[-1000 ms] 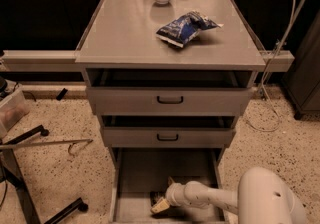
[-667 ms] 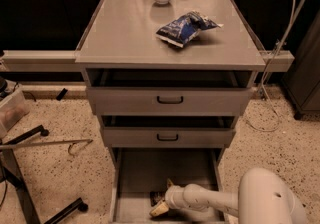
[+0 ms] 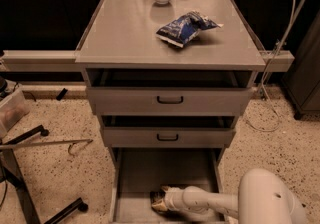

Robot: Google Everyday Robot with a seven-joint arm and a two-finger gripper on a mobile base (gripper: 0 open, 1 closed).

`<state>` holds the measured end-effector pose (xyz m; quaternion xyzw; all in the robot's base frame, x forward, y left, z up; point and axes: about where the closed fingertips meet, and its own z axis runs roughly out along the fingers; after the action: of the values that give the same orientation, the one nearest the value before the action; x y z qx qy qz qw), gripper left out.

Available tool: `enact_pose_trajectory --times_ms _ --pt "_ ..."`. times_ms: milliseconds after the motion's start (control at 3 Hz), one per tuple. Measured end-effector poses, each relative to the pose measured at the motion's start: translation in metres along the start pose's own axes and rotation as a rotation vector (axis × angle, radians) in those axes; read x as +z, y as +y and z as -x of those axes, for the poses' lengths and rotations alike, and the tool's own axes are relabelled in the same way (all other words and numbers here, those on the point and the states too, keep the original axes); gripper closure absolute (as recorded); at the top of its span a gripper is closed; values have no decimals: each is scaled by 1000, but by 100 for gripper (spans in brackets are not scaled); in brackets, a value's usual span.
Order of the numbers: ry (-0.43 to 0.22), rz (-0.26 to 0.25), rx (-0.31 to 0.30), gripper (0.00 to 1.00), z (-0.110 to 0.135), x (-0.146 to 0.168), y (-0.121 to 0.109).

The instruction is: Pick rxbar chocolate from bottom drawer and place on counter

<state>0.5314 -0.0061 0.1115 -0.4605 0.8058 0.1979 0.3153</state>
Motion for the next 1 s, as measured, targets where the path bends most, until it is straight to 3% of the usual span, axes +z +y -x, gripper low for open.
enact_pose_trajectory --times_ms 667,1000 --pt "-31 1 21 89 4 -11 2" --pt "-123 13 23 100 35 -58 11"
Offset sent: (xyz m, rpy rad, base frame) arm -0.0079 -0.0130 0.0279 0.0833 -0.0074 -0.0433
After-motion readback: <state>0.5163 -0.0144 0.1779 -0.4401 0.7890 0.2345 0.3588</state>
